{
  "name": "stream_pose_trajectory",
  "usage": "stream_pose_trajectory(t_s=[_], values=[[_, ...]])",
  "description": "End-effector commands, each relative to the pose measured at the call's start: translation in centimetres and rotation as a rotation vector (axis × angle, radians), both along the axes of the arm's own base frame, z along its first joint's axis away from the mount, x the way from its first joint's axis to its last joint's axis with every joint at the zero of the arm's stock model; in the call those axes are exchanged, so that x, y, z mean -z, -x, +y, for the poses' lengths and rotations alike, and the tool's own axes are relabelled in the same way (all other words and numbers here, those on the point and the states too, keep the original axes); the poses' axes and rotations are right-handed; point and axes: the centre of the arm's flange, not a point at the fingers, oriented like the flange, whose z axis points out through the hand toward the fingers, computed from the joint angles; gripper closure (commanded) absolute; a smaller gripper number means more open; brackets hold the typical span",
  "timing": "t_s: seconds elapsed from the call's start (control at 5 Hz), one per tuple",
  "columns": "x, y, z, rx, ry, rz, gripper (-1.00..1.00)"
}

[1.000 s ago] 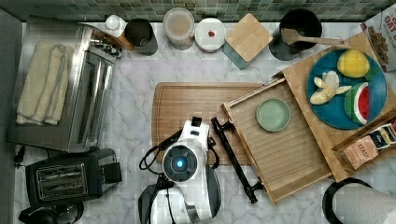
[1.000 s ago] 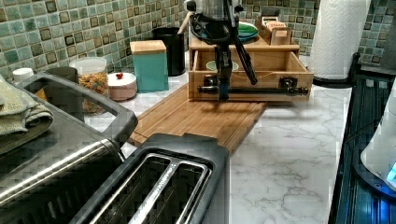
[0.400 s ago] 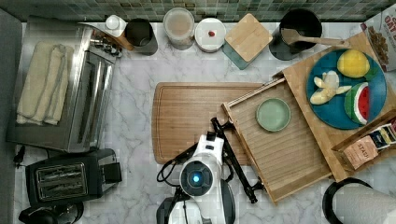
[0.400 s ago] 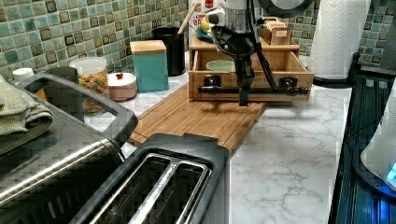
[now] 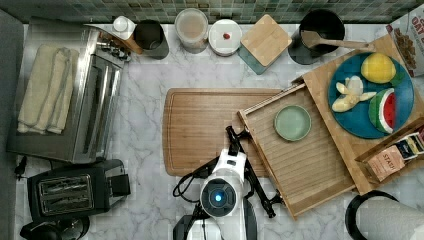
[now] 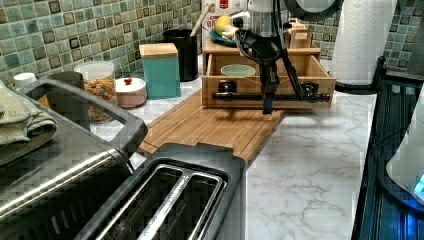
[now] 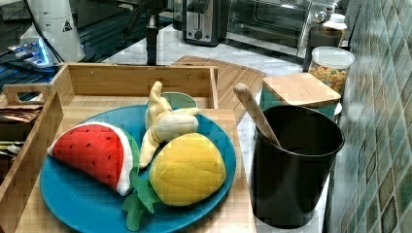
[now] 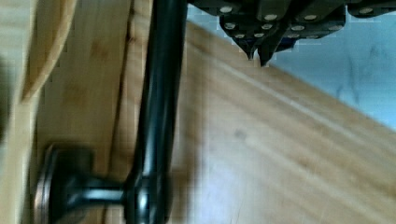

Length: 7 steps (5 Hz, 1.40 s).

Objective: Close the drawer.

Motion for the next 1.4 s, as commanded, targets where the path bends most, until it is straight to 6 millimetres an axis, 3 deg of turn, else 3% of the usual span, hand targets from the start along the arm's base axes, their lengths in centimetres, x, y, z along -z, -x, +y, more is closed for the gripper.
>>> stream_pose_trajectory(t_s=[0.2, 0.4, 0.8, 1.2, 1.4], values=[[2.2, -2.7, -4.9, 0.067, -0.053, 0.007, 1.0], [2.9, -2.1, -6.0, 0.094, -0.058, 0.037, 1.0], [-0.8, -1.8, -8.2, 0.108, -0.049, 0.028, 1.0], [0.4, -2.8, -12.4, 0.09, -0.094, -0.059, 1.0], [-1.0, -3.4, -14.6, 0.084, -0.088, -0.088, 1.0]])
